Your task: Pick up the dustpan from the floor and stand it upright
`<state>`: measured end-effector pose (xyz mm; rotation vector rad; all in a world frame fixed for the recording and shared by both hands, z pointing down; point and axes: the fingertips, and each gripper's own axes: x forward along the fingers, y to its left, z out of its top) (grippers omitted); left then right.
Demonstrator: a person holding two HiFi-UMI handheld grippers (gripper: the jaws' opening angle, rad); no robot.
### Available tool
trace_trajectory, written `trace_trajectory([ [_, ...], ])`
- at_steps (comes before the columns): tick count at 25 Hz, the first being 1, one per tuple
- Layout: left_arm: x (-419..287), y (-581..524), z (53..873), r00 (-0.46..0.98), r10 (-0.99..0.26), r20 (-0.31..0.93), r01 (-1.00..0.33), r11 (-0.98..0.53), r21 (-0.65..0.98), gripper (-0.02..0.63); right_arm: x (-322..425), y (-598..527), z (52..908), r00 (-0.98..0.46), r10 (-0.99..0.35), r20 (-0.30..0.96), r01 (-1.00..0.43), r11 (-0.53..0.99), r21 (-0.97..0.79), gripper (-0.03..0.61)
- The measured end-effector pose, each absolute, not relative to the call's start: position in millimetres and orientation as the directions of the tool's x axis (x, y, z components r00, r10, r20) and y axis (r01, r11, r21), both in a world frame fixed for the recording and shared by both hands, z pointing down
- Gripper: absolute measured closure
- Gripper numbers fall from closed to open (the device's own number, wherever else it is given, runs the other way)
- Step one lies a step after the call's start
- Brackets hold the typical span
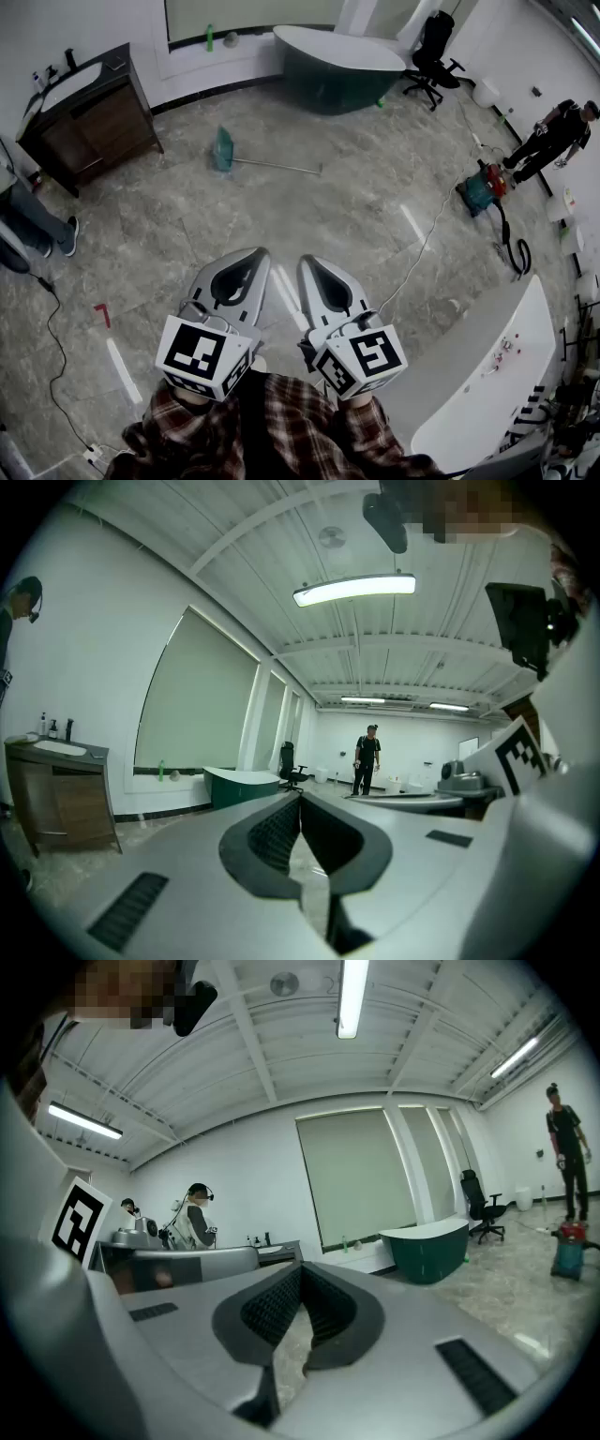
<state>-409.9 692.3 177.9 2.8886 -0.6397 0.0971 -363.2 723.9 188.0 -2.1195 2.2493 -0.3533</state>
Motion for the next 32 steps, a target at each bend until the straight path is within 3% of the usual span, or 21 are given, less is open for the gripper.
trace_trajectory([
  [20, -341.1, 434.3, 174.5, 0.943, -0.319, 0.092, -0.329, -0.934, 0.139, 0.603, -288.5, 471.9, 188.7, 0.044, -0.992, 0.119, -0.982, -0.065, -0.176, 0.568],
  [32, -286.6, 338.2, 191.6, 0.947, -0.297, 0.125, -0.317, -0.930, 0.188, 0.603, -221.8, 388.1, 210.8, 0.109, -0.975, 0.195, -0.972, -0.145, -0.185, 0.568],
])
